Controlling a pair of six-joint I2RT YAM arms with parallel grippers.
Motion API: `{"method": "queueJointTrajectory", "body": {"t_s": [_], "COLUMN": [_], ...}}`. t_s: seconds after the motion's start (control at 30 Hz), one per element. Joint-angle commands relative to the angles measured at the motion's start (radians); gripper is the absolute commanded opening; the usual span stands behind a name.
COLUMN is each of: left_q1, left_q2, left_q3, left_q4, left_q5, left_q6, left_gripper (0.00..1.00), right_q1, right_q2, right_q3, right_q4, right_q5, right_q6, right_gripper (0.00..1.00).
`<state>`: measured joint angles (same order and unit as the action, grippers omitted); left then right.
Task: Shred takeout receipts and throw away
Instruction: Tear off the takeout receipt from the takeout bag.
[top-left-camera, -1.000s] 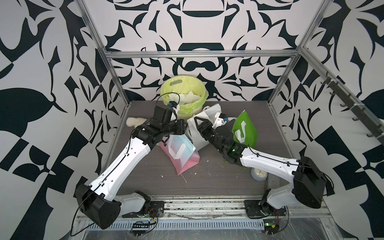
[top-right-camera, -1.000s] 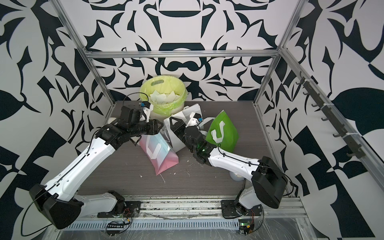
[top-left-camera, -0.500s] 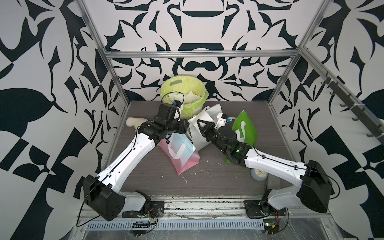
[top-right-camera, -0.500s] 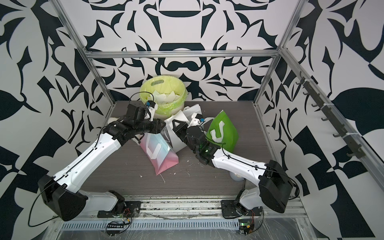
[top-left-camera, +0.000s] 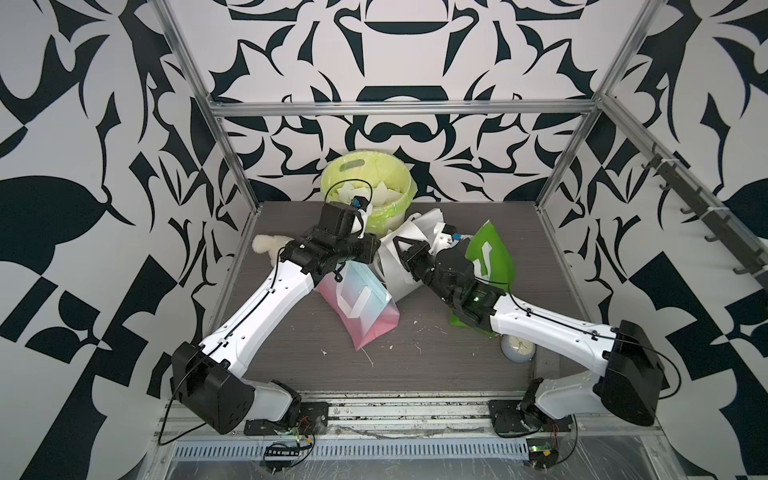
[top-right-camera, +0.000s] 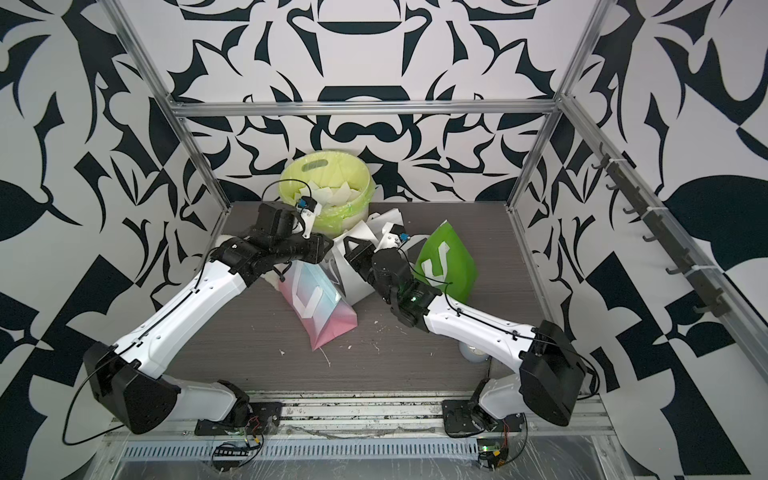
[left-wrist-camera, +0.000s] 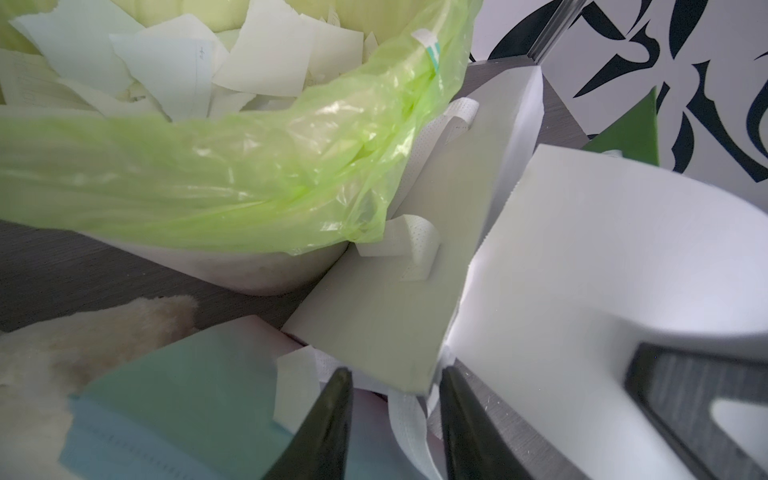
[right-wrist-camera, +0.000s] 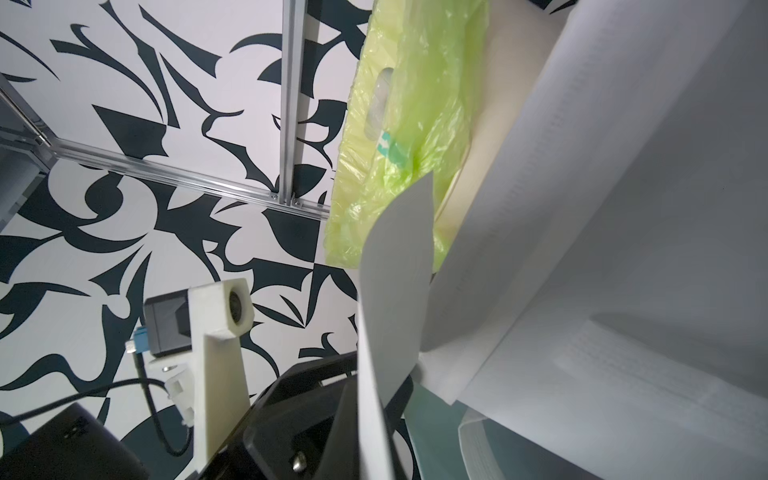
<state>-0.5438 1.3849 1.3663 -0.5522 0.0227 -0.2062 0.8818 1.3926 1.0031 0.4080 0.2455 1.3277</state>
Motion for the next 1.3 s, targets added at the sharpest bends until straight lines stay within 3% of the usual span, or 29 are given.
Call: {"method": "queueJointTrajectory", "body": {"t_s": [0.0,0.2,0.37,1.27], "left_q1": [0.002,0.002,0.002,0.008], "left_q2": [-0.001,0.010,0.024,0.043], "left_q3": [-0.024,-0.034,-0.046,-0.091], "left_q4": [0.022,0.044,0.039,0.075], "left_q5": [0.001,0.029,0.027,0.023], "left_q6": [0.017,0.010,0.011,0.022], "left_gripper": [0.34,0.30,0.21,0.10], "right_q1": [-0.005,-0.009,-0.014,-0.022], "right_q2": [-0.030,-0.016,-0.008,0.001], "right_q3": [0.057,0.078,0.101,0.173], "right_q4": [0.026,0.026,0.026,0.029], "right_q5": [-0.007,-0.021,-0.034,-0.042], "right_q6": [-0.029,-0.033,-0.040,-0.059], "right_gripper": [0.00,0.00,0.00,0.00]}}
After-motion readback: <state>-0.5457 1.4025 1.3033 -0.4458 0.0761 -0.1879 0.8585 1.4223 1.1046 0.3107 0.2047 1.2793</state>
